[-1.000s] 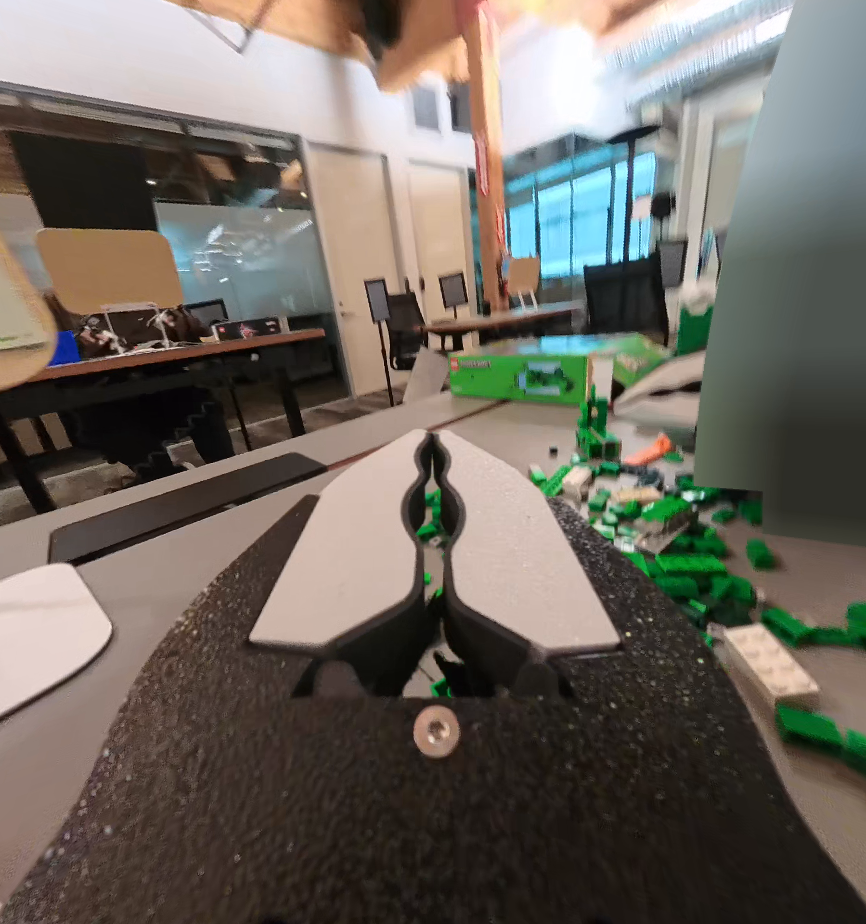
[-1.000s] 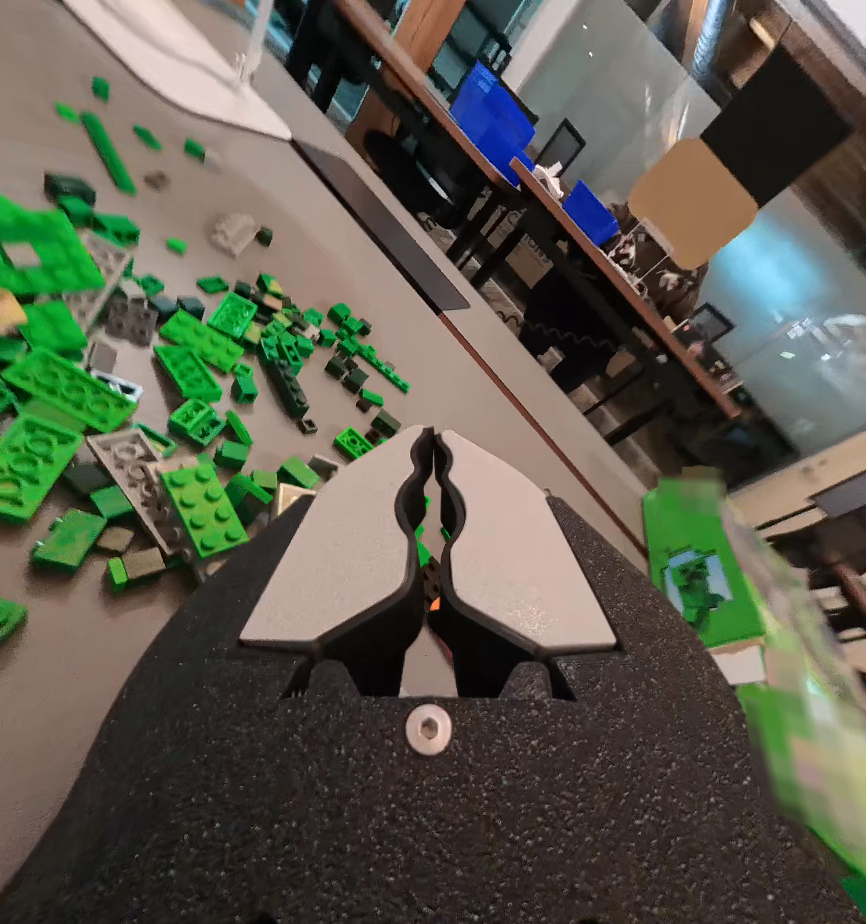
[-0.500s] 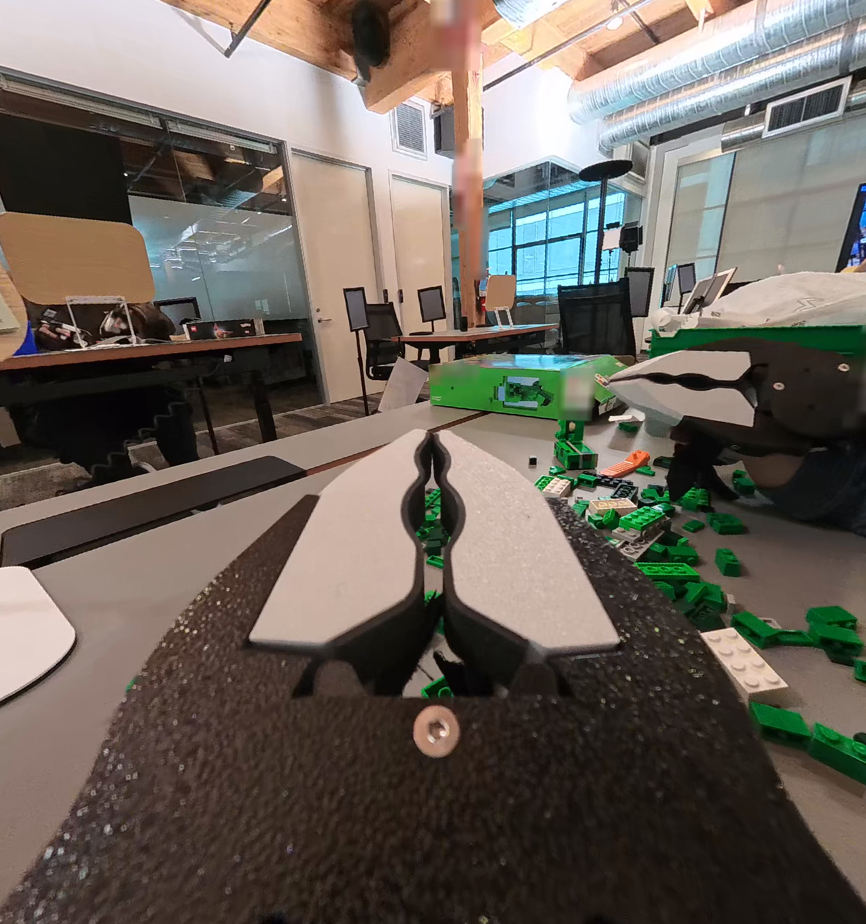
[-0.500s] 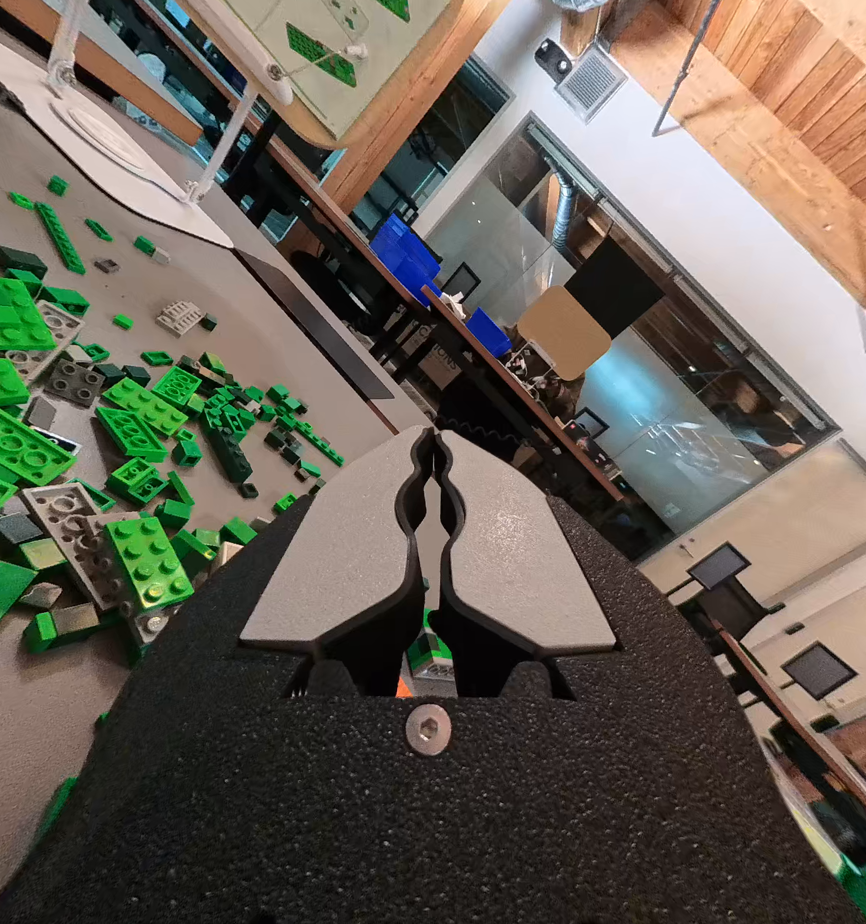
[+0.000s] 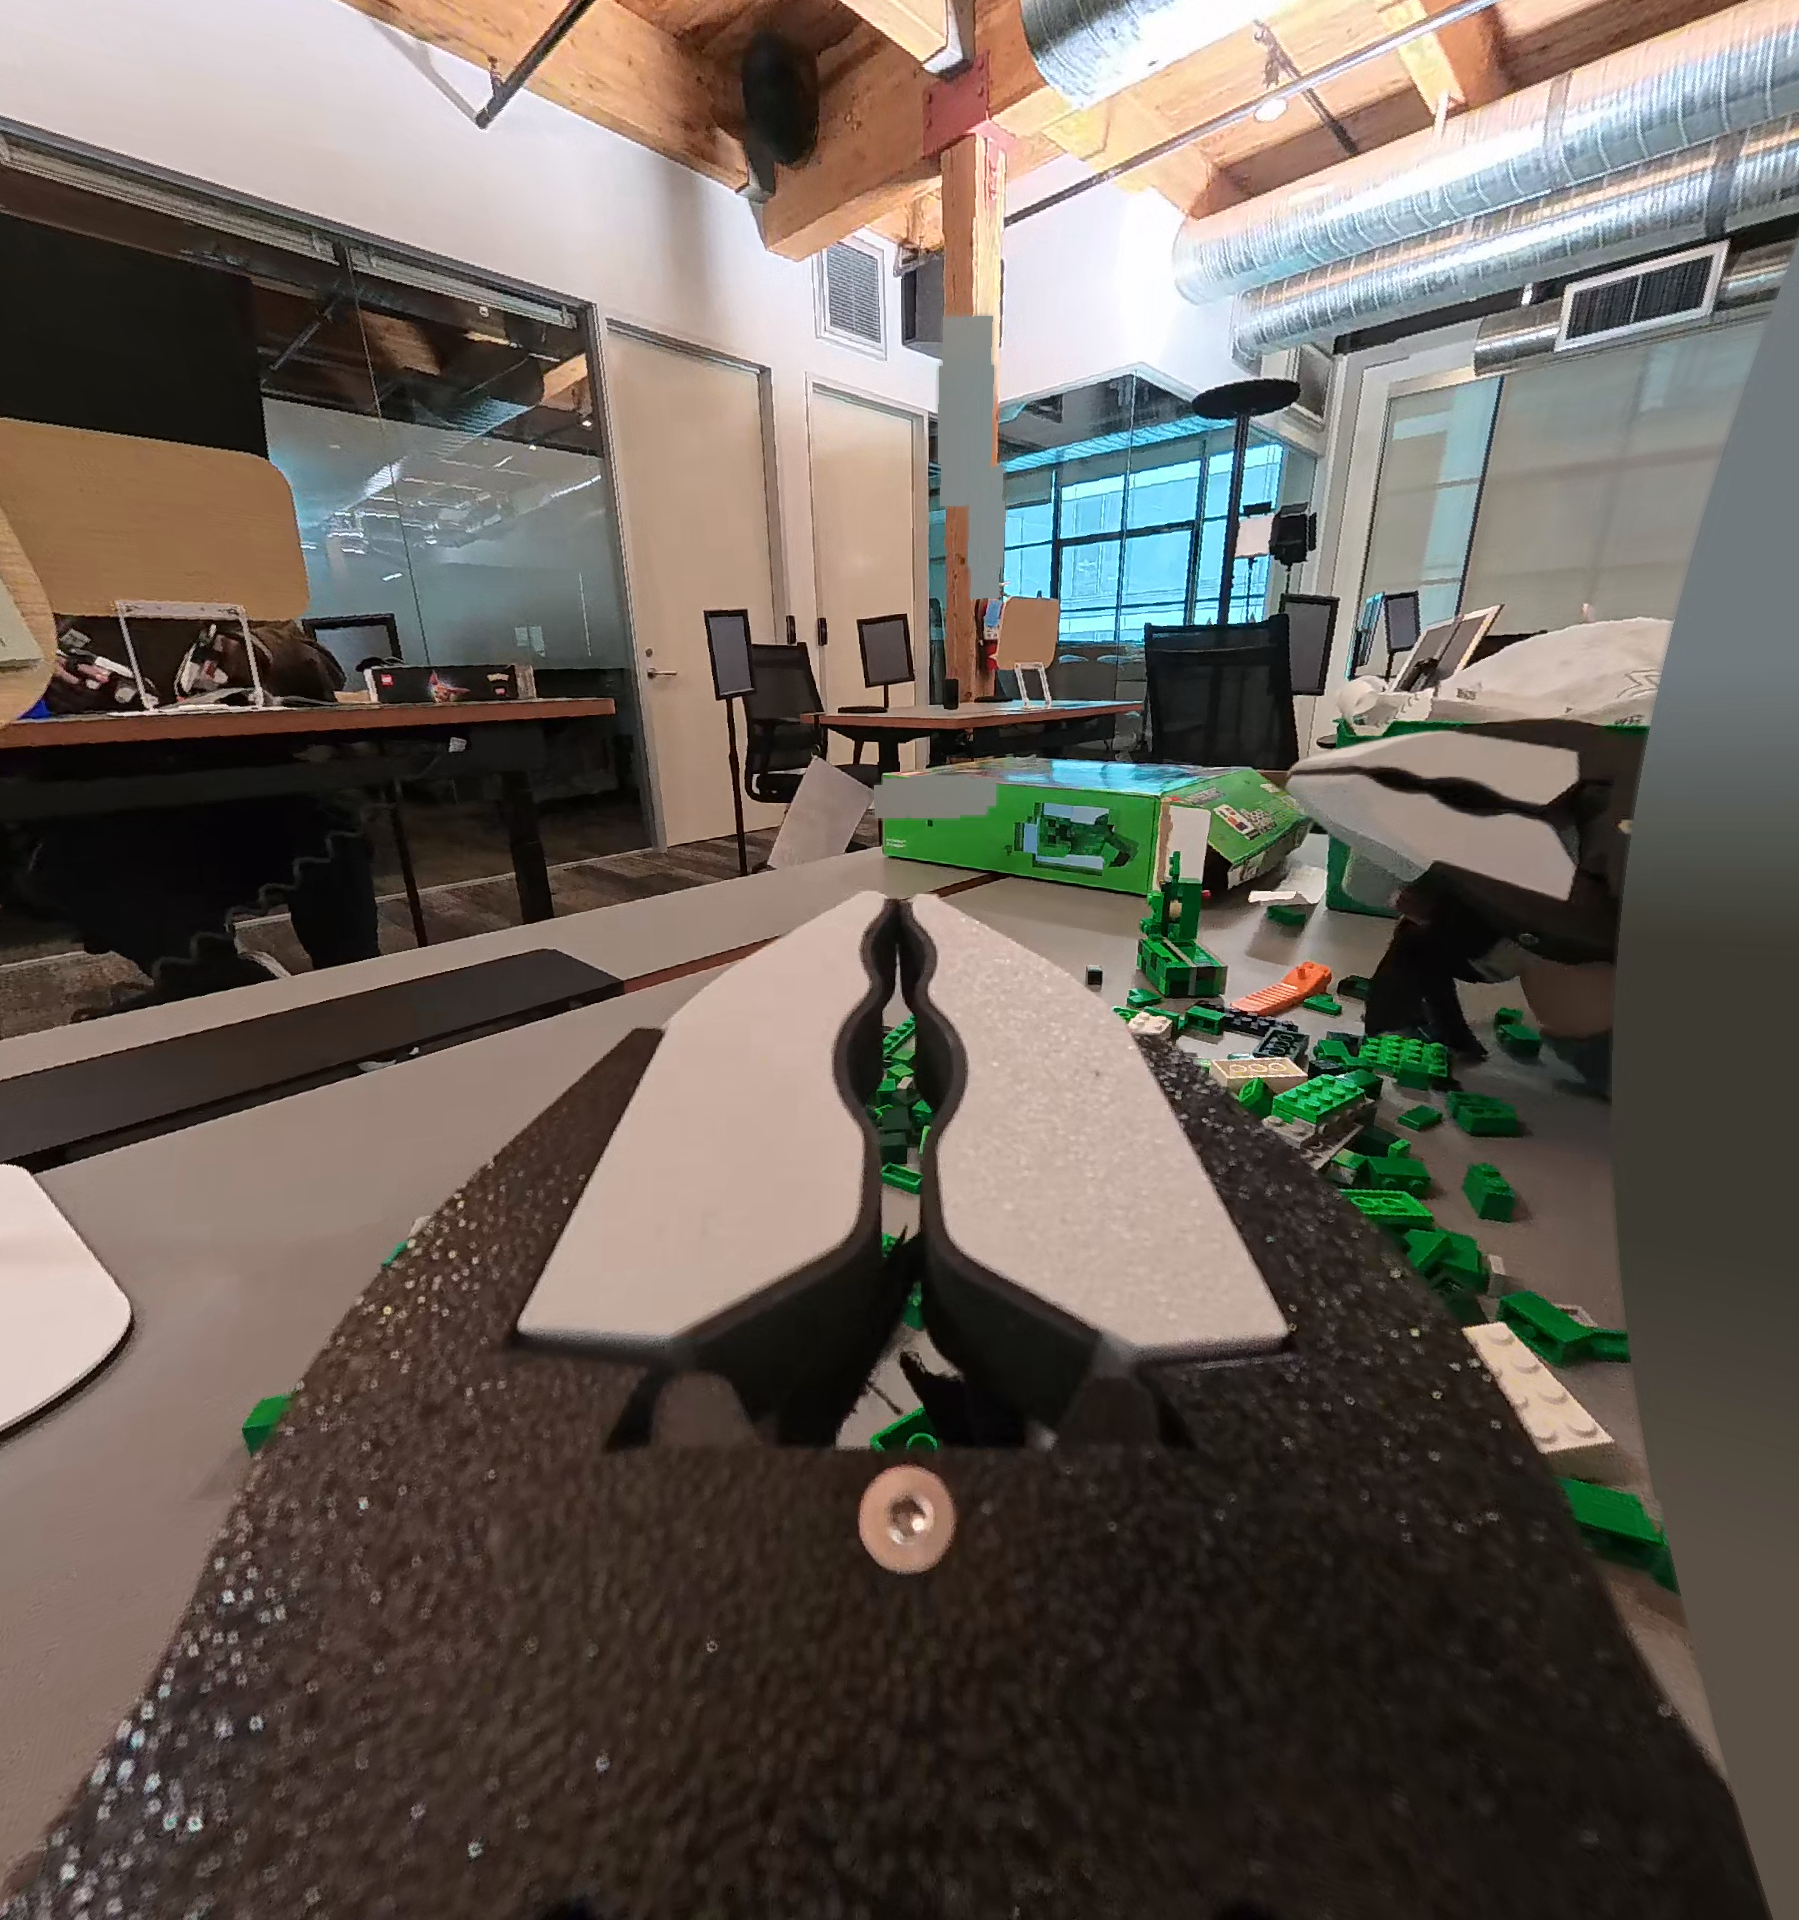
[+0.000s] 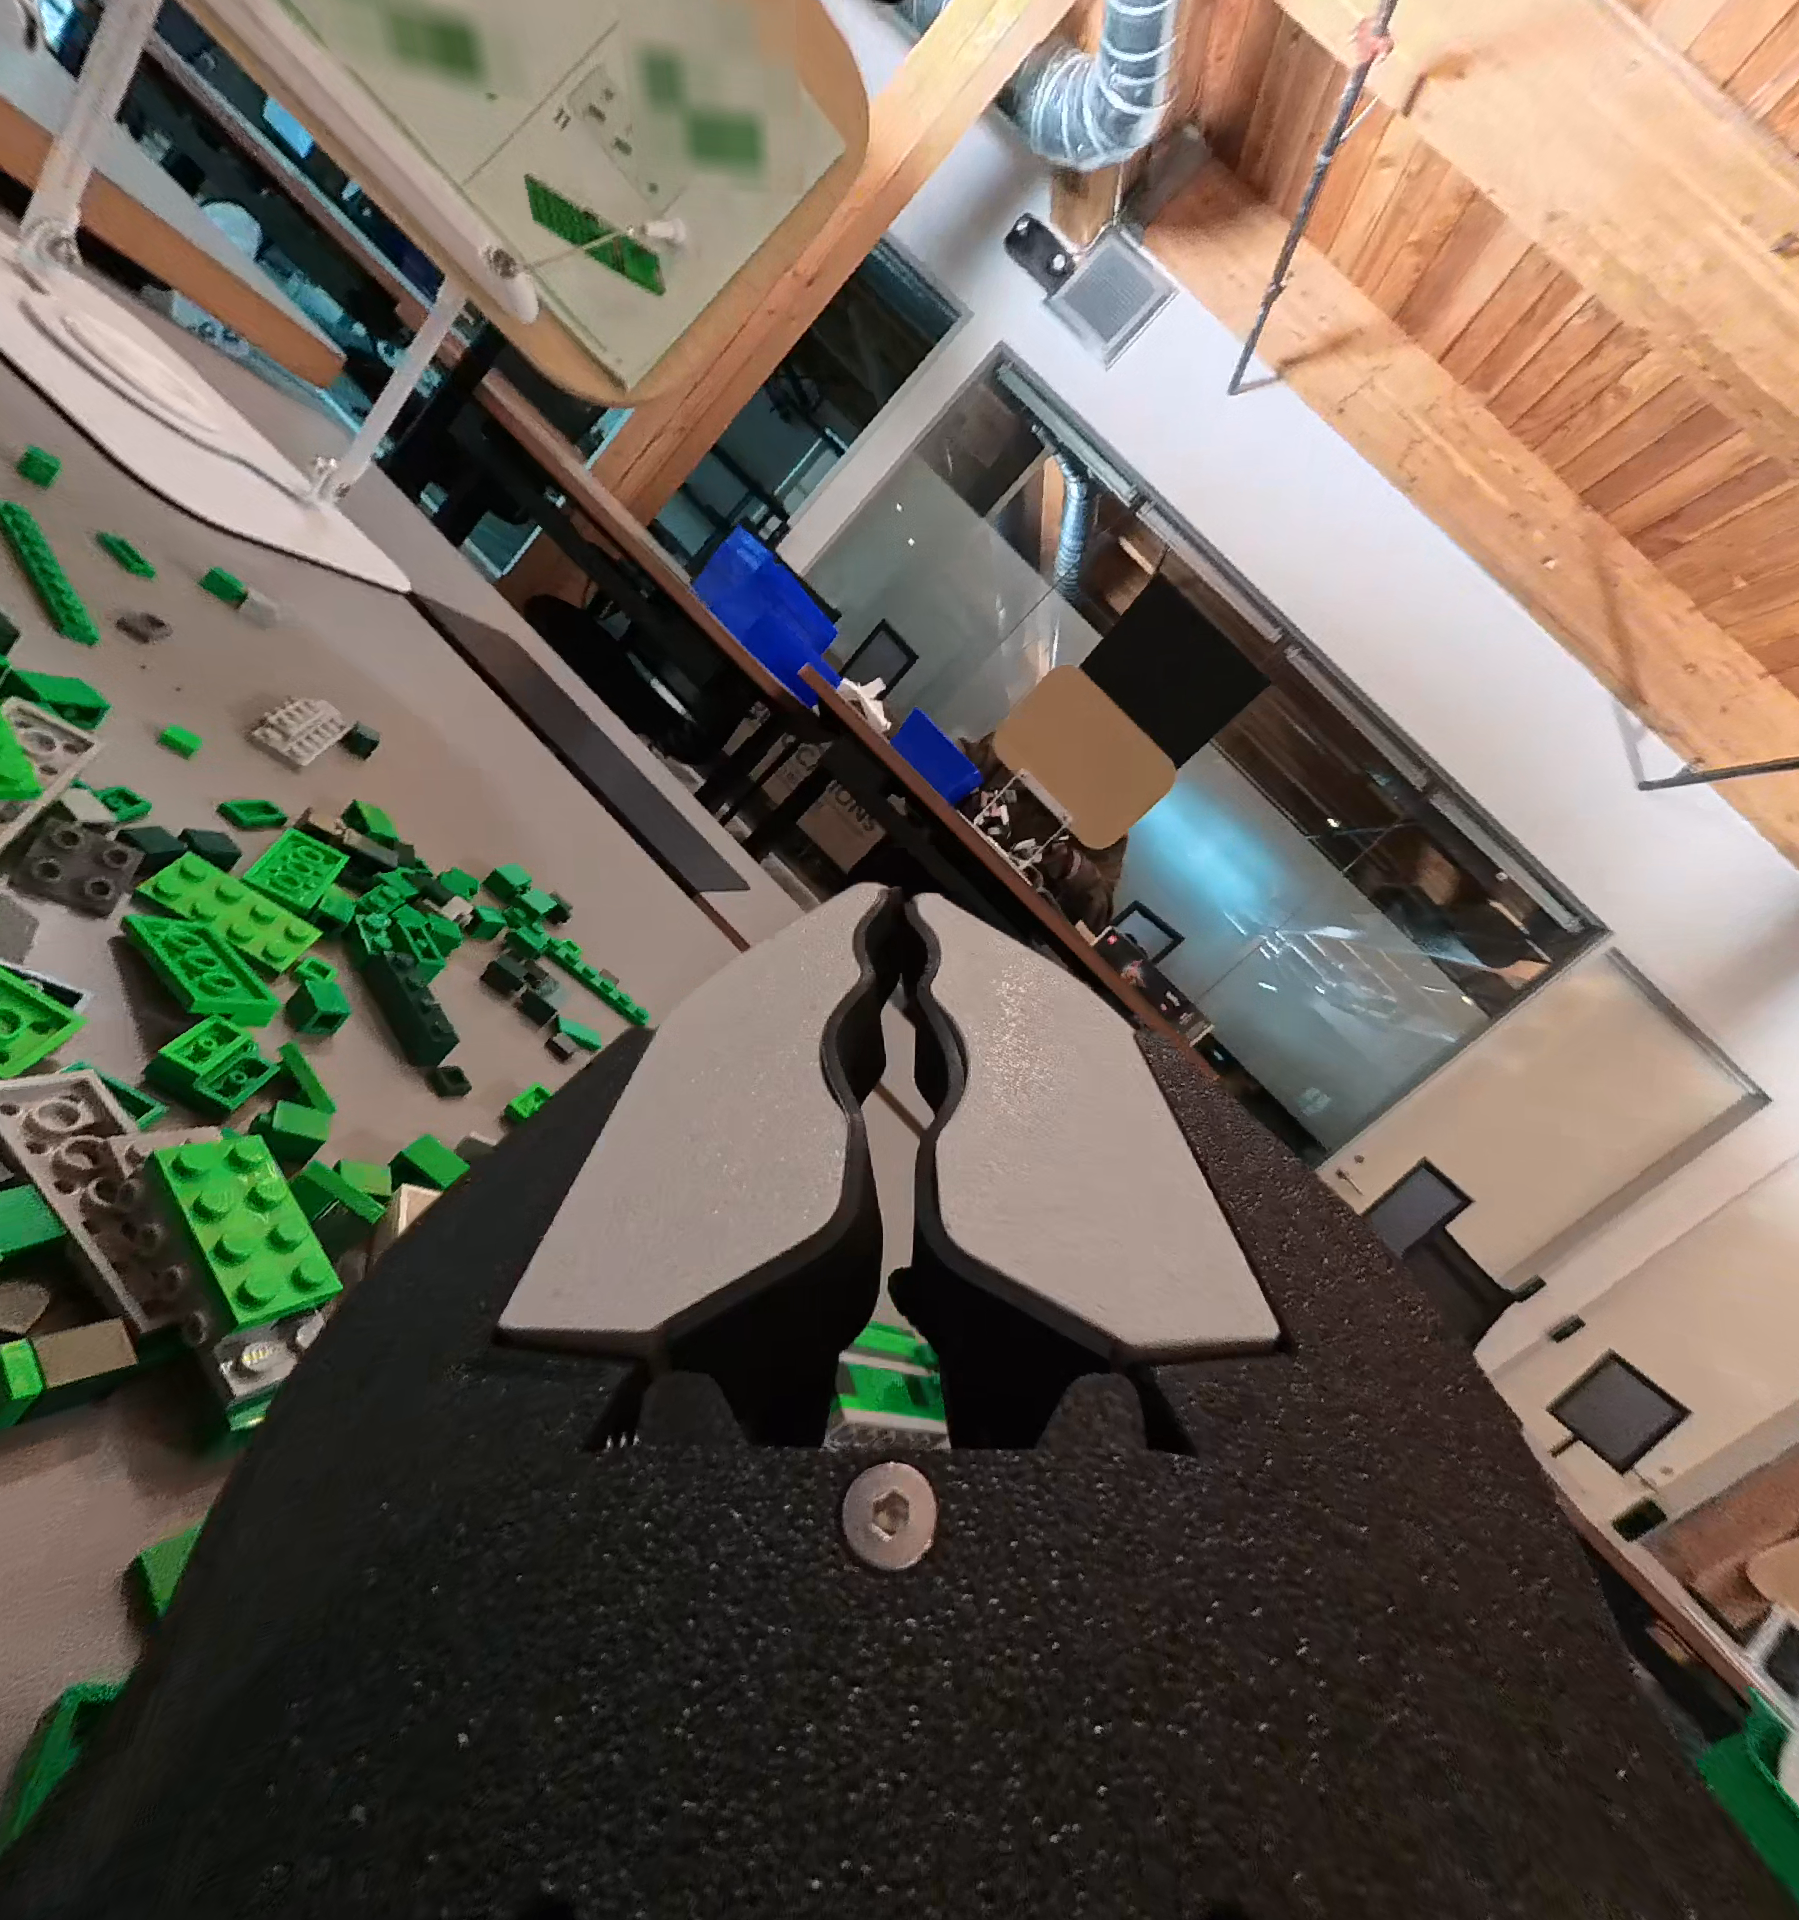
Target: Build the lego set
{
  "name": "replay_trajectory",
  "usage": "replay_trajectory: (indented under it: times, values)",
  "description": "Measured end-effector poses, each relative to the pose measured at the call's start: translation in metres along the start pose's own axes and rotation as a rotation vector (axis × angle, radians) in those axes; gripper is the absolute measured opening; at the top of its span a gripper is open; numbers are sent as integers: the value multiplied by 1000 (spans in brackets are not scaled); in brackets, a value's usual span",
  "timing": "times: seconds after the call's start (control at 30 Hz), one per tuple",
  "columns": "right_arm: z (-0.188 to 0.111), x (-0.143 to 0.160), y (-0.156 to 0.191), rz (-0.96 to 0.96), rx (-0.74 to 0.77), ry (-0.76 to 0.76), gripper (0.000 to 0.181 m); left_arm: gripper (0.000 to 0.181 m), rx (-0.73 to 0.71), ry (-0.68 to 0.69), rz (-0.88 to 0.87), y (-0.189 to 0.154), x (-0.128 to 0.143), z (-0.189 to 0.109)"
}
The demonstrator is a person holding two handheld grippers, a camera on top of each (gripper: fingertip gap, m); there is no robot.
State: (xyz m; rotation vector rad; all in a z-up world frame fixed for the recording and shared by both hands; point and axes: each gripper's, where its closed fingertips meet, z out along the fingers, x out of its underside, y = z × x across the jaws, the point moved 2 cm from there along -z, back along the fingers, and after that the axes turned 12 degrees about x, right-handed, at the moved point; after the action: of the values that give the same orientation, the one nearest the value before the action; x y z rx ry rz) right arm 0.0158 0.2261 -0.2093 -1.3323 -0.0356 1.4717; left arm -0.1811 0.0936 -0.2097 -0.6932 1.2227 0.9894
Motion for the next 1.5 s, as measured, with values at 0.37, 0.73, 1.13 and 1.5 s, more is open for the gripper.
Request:
replay_trajectory:
  times: [0.37,0.73,1.13,1.5]
  values:
    - [-1,-1,8,-38,-37,-10,0,0,3,-20,-27,2,-1,-2]
    - [-1,-1,11,-53,-53,-14,0,0,7,-17,-30,2,-1,-1]
    - [-1,-2,15,-68,-75,-19,0,0,12,-14,-29,1,-1,-1]
    - [-1,-2,17,-76,-83,-22,0,0,13,-14,-32,2,-1,-1]
